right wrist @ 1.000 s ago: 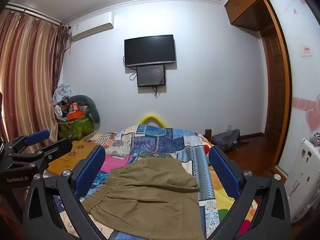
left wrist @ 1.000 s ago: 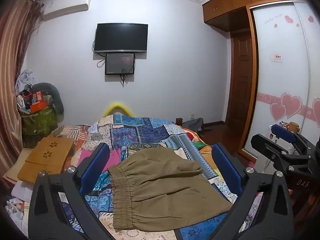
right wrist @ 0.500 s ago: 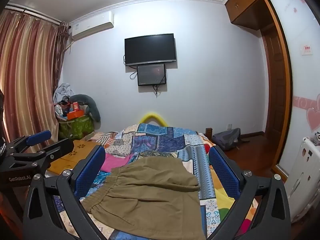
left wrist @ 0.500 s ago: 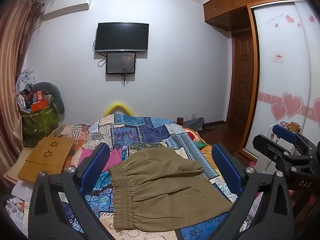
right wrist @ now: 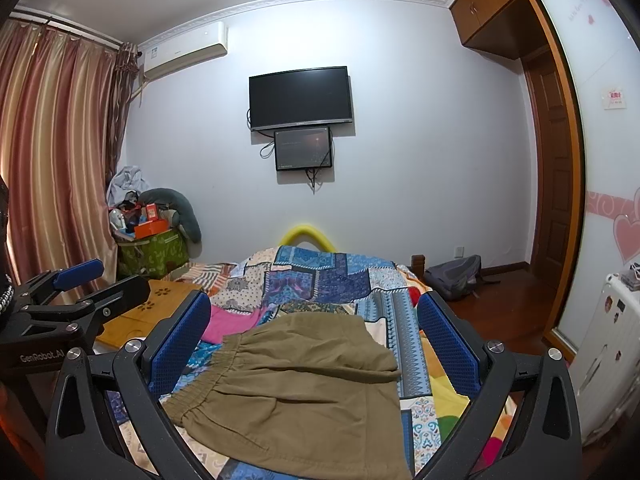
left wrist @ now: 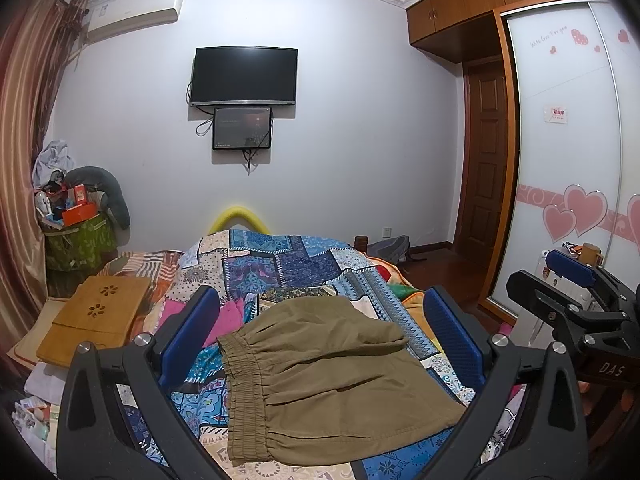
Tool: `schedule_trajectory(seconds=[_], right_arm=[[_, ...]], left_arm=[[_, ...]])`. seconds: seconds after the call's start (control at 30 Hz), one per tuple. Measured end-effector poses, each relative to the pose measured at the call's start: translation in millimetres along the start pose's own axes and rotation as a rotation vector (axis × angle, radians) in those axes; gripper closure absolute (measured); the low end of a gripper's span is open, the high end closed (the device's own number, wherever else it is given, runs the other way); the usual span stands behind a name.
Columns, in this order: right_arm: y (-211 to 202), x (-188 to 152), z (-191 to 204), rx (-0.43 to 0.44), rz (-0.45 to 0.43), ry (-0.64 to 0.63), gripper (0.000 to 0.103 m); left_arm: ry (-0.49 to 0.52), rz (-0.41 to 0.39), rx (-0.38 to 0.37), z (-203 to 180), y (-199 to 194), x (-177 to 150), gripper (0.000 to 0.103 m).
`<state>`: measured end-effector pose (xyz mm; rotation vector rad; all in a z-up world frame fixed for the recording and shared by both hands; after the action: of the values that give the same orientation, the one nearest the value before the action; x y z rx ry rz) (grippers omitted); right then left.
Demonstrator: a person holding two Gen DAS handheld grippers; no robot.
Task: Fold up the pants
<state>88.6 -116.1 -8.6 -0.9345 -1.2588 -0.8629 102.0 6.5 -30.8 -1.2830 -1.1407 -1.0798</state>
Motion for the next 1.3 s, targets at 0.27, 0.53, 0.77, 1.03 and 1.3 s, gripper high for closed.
schedule_trajectory(seconds=[0.27, 0.53, 0.77, 1.03, 1.3], right_arm=[[-1.0, -1.6, 0.6, -0.002, 0.001, 0.001, 0.000], [-1.3, -3.2, 0.8, -0.003, 0.002, 0.001, 0.000], [1.3, -3.3, 0.3, -0.004, 0.002, 0.002, 0.000], [1.4, -2.0, 0.6, -0.003, 0.003, 0.004, 0.000], [3.0, -12.2, -5.7, -0.005, 0.010, 0.010, 0.000]], left_arm=[[0.009, 0.000, 0.012, -0.8, -0.1, 0.1, 0.000], [0.019, -0.003, 0.018, -2.0, 0.3, 0.5, 0.000], [0.018, -0.003, 0.017, -1.8, 0.1, 0.5, 0.000], [0.019, 0.001, 0.017, -2.0, 0.2, 0.6, 0.000], [0.022, 0.002, 0.017, -1.8, 1.5, 0.1, 0.000]])
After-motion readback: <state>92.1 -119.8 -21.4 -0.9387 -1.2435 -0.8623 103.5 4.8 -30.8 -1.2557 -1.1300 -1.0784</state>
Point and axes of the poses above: each gripper's, at about its wrist camera, not at the fingertips, and y roughly the way its jaws point, z to its left, x to its top, the point moved 10 cm from there along y, roughly the way its jaws point, and after that the axes turned 7 degrees about -z, right-handed, at the moved point
